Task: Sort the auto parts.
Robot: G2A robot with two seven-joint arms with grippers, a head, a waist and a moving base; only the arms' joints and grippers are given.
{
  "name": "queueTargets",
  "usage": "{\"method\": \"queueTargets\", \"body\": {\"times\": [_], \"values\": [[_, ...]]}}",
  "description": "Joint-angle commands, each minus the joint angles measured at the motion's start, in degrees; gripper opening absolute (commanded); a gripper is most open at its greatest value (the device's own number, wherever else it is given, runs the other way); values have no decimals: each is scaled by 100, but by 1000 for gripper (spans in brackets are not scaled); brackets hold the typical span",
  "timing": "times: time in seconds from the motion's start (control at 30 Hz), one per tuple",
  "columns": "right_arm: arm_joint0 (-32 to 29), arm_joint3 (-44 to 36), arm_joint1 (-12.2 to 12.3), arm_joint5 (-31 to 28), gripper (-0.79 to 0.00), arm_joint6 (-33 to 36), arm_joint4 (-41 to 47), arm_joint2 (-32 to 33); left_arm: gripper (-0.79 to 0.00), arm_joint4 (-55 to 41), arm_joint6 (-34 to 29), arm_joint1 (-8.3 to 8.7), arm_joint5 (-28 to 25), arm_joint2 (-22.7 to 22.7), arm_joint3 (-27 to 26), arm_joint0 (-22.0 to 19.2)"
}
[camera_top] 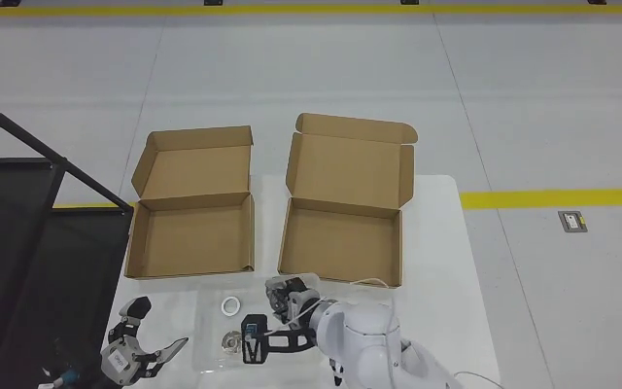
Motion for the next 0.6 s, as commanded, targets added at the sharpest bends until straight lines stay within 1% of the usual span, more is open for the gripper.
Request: {"method": "queueTargets", "body": {"times": [0.0,0.1,0.17,0.57], "values": [[130,227,5,93,-785,-340,89,233,0,0,0,0,0,0,0,0],[337,567,1,242,-785,-767,190,471,0,0,0,0,0,0,0,0],[456,772,-15,444,-785,-792,159,547,0,0,0,0,0,0,0,0],[483,833,-24,430,-785,-822,221,536,0,0,0,0,0,0,0,0]]}}
